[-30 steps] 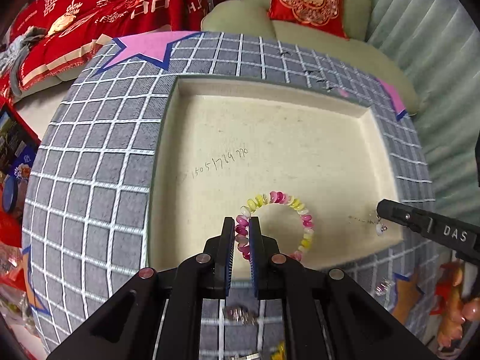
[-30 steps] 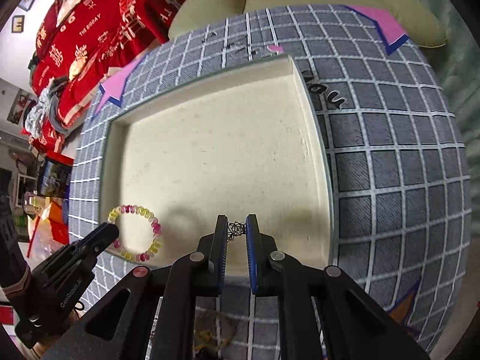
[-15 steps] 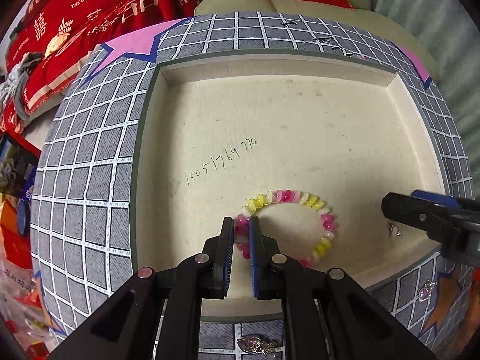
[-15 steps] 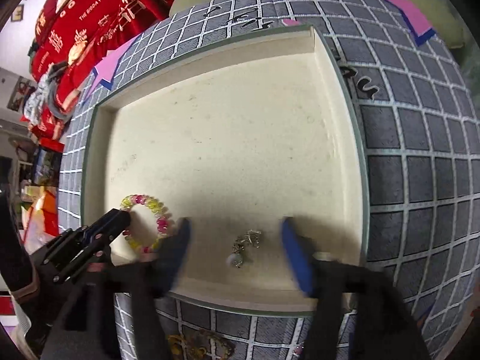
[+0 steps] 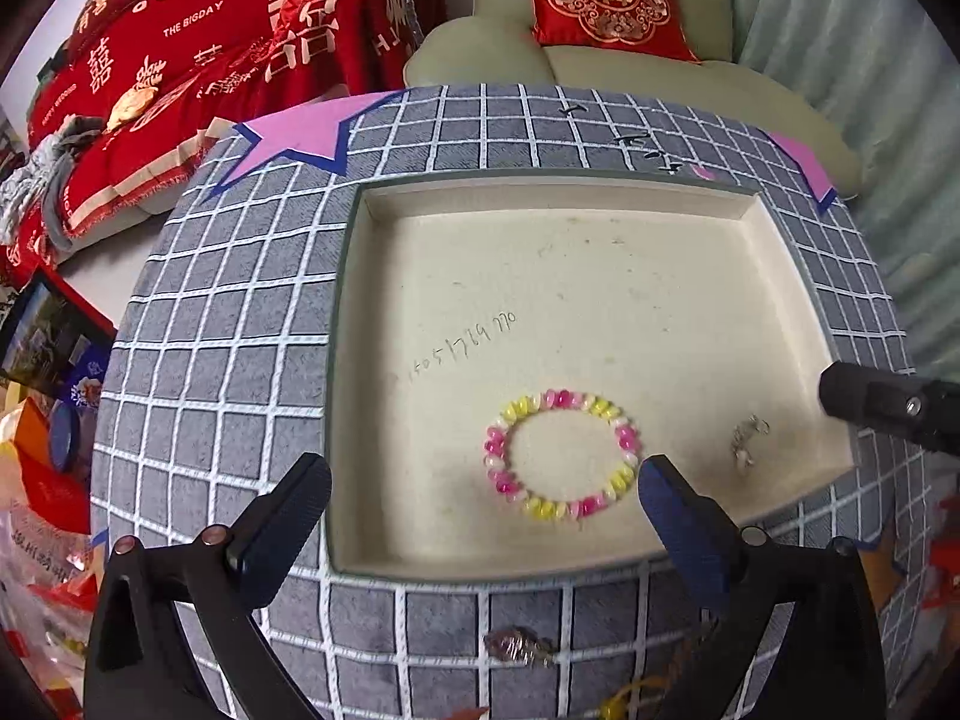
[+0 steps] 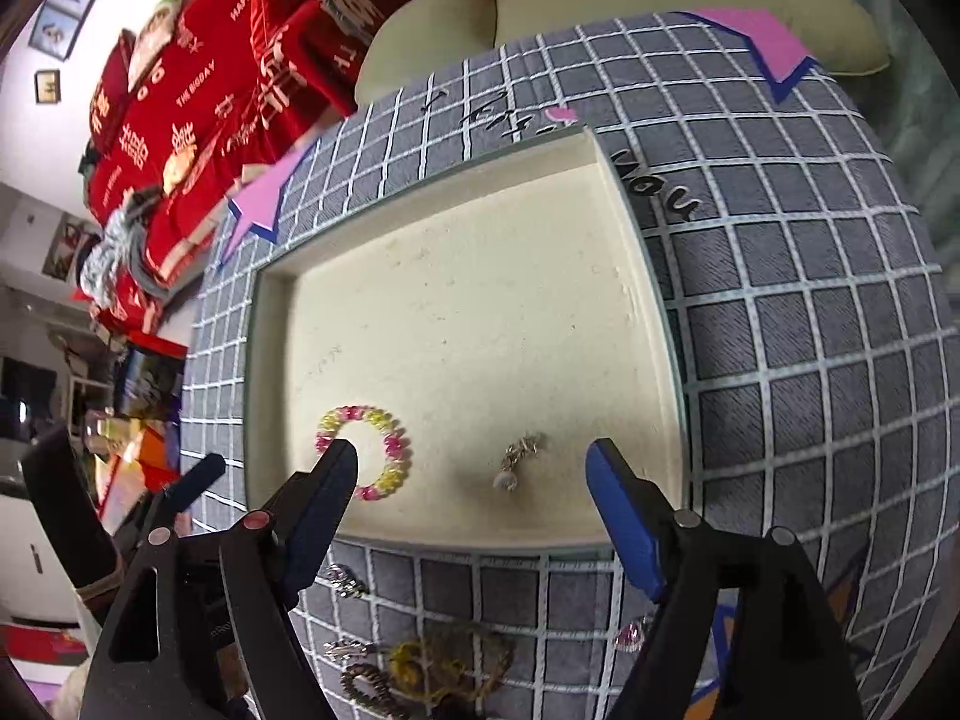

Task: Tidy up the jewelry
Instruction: 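Carry both items into the cream box tray and open both grippers, then move both open grippers back over the remaining jewelry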

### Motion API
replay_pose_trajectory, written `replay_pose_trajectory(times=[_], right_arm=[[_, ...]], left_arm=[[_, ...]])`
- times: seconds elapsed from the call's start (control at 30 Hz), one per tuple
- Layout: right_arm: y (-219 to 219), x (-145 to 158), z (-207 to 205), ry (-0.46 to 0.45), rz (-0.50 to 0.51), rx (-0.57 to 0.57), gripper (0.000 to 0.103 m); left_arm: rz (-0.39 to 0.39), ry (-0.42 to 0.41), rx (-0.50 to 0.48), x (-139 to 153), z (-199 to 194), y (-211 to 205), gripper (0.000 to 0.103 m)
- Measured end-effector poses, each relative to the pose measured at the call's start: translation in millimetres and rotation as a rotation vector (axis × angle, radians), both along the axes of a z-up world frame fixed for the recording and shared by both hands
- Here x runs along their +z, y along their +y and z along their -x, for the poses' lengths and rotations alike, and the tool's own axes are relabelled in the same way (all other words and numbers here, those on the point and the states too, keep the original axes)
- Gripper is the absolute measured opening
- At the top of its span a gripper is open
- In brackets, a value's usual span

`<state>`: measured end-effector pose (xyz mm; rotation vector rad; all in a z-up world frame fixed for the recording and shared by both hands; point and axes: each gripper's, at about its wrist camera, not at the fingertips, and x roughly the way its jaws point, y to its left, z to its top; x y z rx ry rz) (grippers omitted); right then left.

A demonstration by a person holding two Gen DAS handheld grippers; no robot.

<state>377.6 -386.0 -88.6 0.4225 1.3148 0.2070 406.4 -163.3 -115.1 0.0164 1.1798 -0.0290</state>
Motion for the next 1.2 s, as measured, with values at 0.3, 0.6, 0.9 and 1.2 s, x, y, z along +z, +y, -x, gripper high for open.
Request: replay_pose_trajectory(times=[0.3,0.6,0.9,1.2], right_arm=[[-20,14,44,-0.017,-0.014,-0.090,0.095],[-20,4,97,0.078,0.027,-0.094,0.103],[-12,-21,143,0.189,0.070,-0.109,0.103],[-11,-34,169,0.254,0.101,-0.116,0.103]], left_arm=[[-0.017,-0.029,-0.037,21,86,24,0.103],[-0.035,0.047,-0.081,7,145,43,0.103],[-0.071,0.121,-0.148,-17,174,55,0.103],[-0.141,0.140,-0.225,-35,182,54,0.103]])
